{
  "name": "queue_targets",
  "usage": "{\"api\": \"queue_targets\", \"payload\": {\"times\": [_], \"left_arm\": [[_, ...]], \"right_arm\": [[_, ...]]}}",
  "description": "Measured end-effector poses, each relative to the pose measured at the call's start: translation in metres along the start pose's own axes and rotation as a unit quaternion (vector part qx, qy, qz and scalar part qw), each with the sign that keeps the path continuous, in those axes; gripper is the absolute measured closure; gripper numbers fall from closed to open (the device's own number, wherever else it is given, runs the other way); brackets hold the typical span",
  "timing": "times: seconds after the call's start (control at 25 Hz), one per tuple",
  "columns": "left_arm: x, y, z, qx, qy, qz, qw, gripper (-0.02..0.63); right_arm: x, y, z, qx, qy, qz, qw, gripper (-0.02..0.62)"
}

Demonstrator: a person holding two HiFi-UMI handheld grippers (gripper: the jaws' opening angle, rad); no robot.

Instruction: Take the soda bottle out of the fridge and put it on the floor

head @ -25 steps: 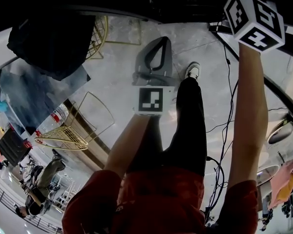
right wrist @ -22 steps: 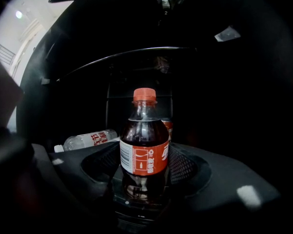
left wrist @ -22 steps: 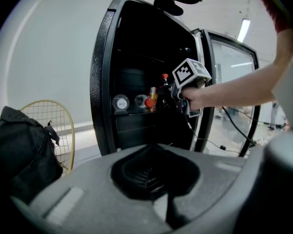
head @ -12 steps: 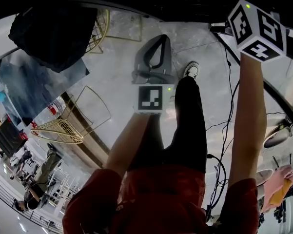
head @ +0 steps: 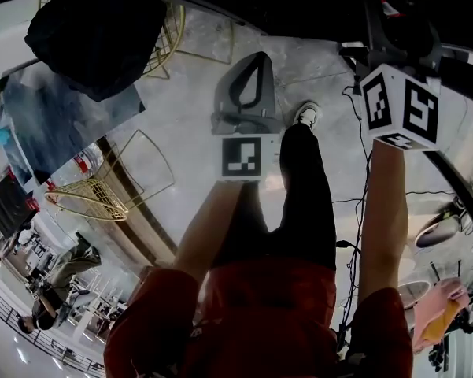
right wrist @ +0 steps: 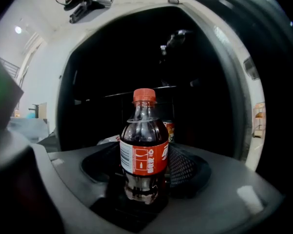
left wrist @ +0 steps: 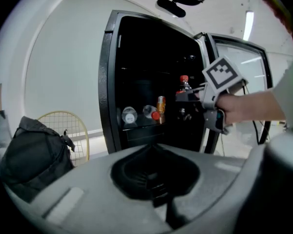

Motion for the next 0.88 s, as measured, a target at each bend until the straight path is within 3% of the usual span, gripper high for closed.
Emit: {"api": "queue_targets", "payload": {"times": [0.52,0.88], "left_arm": [[0.077,-0.039,-0.031,0.017,-0.022,0.005,0.9996,0.606],[0.161,-0.064,-0.071,0.011,-0.021,-0.007,0.9997,0.606]], "right_arm": [[0.123,0.014,-0.064,-0.044,0.007,-0.07,0.997,0.299],[0.174,-0.011,-0.146,-0.048,-0.004,-0.106,0.993,0.299]]}}
Point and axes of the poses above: the fingertips, and each gripper's own axes: x backward along the fingers, z to its right, y out of its underside, the point moved 5 cm from there along x, backward along the fingers, and after that the axes turned 5 degrees about -x, right-handed, at the moved point
